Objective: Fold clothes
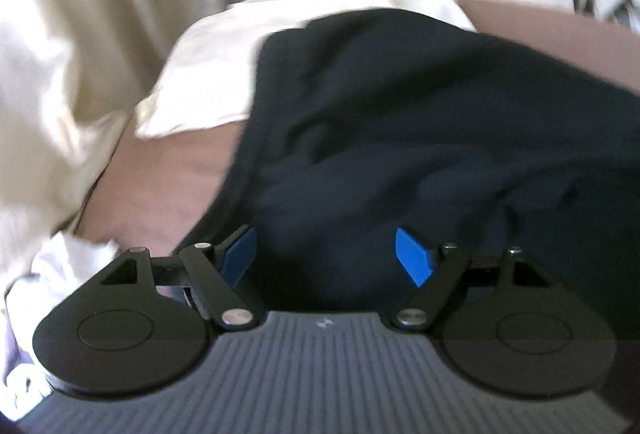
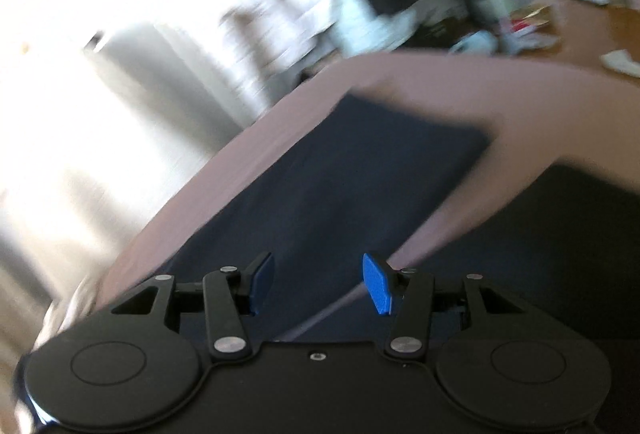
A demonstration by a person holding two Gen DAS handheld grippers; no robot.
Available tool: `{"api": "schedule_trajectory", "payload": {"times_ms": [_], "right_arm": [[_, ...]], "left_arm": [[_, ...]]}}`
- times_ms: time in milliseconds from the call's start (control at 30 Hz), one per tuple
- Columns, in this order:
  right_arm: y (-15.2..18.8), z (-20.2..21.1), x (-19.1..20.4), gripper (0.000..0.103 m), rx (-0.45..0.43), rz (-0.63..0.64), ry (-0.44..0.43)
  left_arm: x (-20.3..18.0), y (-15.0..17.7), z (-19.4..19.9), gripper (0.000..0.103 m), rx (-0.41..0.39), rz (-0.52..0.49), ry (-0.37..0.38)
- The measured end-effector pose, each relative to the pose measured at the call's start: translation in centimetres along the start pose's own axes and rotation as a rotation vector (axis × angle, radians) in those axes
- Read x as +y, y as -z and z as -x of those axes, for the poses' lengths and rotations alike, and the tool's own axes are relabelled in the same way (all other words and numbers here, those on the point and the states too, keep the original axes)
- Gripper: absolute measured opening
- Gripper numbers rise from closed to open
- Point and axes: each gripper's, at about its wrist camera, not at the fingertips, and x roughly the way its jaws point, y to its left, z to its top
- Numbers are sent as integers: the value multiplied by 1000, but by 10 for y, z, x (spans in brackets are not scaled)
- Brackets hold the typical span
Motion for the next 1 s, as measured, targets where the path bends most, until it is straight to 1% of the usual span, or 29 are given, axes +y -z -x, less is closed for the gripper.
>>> {"api": "schedule_trajectory", "payload": {"times_ms": [67, 133, 167, 233, 300, 400, 467, 567, 633, 667, 700, 733, 800, 833, 867, 900, 933, 967, 1000], "right_arm": [[19, 12, 22, 55, 61, 29, -67], [35, 22, 52, 55, 108, 97, -148], [44, 26, 70, 55, 127, 148, -198], [66, 33, 109, 55, 176, 277, -290], [94, 38, 146, 55, 242, 416, -373], [148, 48, 197, 55, 353, 649, -497], [195, 52, 224, 55, 417, 797, -542], [262, 51, 256, 55, 516, 966, -591], [298, 47, 270, 55, 554, 1065, -602], [314, 45, 276, 56, 557, 1119, -597], [326, 44, 279, 56, 528, 1179, -574], [335, 42, 282, 56, 499, 1225, -555], [336, 41, 285, 53, 436, 1240, -549], [336, 40, 287, 27, 405, 1248, -545], [336, 39, 289, 6, 378, 1248, -544], [331, 39, 293, 6, 358, 1227, -546], [323, 39, 295, 6, 314, 1201, -532], [315, 37, 296, 6, 280, 1166, -522], [305, 36, 298, 6, 252, 1126, -515]], "left_arm": [[31, 3, 5, 88, 6, 63, 40], [57, 11, 5, 89, 19, 140, 62], [67, 14, 2, 89, 34, 174, 72], [87, 19, -4, 89, 79, 246, 118], [105, 36, 0, 89, 96, 313, 194], [108, 44, -10, 89, 140, 366, 294], [105, 46, -14, 89, 151, 382, 343], [92, 44, -28, 89, 187, 358, 370], [82, 46, -32, 89, 201, 319, 316], [80, 47, -35, 89, 202, 305, 286], [78, 47, -37, 89, 203, 294, 258], [79, 48, -39, 89, 201, 295, 245], [91, 47, -38, 89, 174, 335, 263], [99, 46, -37, 89, 156, 361, 273], [108, 45, -39, 89, 142, 389, 272], [117, 45, -41, 89, 131, 417, 272], [128, 45, -41, 89, 136, 449, 275], [138, 47, -45, 89, 166, 489, 291], [148, 51, -53, 89, 218, 547, 323]]}}
